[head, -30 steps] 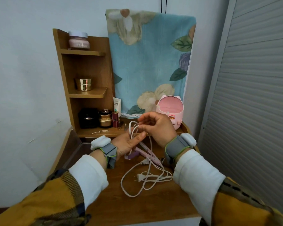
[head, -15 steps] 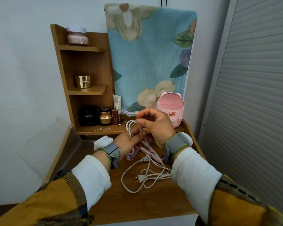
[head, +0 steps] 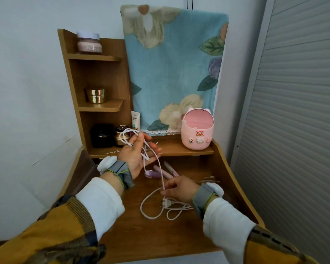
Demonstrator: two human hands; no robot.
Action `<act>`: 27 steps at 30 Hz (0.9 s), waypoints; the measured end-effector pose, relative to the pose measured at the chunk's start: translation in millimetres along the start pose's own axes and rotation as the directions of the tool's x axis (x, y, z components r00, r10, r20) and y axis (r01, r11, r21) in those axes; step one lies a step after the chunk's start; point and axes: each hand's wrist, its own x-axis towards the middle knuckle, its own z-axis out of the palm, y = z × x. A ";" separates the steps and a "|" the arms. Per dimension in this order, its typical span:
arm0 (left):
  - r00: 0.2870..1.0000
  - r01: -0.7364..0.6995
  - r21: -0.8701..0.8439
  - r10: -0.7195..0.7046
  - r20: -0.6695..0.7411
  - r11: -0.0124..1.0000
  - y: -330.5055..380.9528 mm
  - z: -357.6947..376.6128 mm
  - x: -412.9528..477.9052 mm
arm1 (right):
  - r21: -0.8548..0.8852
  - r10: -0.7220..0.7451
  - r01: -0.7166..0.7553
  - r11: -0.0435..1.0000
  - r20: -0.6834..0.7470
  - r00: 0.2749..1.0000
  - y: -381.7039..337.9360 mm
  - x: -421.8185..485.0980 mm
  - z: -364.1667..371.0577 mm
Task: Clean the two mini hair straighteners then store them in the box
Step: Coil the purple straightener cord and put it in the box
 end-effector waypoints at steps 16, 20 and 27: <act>0.988 0.125 0.420 -0.152 0.030 0.899 -10.2 -16.5 -0.5 | 0.342 -0.220 0.399 0.851 -0.458 0.862 -35.0 -8.3 -43.7; 0.979 0.048 0.566 -0.152 0.138 0.823 -17.1 -16.7 -3.6 | 0.292 -0.306 0.494 0.819 -0.506 0.806 -51.2 -5.7 -44.7; 0.900 -0.036 0.714 -0.288 0.328 0.699 -20.9 -10.8 -6.5 | 0.271 -0.390 0.561 0.782 -0.490 0.780 -69.7 -2.9 -41.5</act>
